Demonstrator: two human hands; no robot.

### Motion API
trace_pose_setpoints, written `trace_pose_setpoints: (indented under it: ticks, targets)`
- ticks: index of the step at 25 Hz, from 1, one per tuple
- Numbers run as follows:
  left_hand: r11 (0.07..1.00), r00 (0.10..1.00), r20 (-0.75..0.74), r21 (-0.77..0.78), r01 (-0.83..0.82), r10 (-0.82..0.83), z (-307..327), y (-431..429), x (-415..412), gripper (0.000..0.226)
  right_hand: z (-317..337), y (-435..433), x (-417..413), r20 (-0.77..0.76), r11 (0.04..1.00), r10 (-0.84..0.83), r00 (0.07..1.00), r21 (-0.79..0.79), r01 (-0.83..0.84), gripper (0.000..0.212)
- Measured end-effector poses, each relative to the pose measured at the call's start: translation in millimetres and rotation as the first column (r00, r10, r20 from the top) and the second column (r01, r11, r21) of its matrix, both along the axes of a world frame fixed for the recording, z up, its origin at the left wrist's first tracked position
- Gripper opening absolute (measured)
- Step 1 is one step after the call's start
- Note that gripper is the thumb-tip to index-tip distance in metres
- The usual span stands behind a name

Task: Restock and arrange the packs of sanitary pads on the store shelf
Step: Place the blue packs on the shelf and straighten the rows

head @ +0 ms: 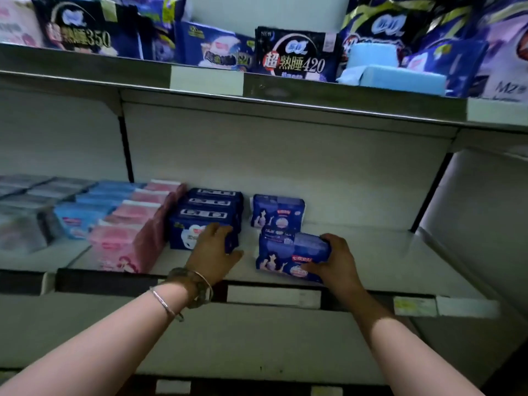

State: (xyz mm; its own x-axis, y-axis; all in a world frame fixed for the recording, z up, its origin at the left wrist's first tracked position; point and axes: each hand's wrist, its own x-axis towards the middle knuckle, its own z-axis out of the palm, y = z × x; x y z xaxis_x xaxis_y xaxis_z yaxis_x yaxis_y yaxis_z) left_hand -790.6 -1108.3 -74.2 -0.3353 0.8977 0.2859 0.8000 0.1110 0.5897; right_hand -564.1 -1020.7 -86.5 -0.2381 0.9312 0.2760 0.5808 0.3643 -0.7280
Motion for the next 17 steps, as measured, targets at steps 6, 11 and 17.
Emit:
trace_pose_setpoints:
  ticks: [6, 11, 17]
  targets:
    - [0.954, 0.924, -0.381, -0.272, -0.124, 0.011, -6.2, 62.9, -45.9, 0.067, -12.7, 37.3, -24.4, 0.401, 0.997, -0.031, 0.916, 0.083, -0.003, 0.072]
    - [0.872, 0.907, -0.420, -0.433, -0.226, 0.027, -11.8, 83.1, -50.8, 0.067, -15.0, 61.6, -38.8, 0.638, 0.977, -0.086, 0.766, 0.205, -0.061, 0.058]
    - [0.848, 0.865, -0.501, -0.462, -0.261, -0.007, -11.3, 84.9, -50.6, 0.065, -14.2, 91.0, -57.1, 0.627, 0.976, -0.059, 0.777, 0.201, -0.088, 0.054]
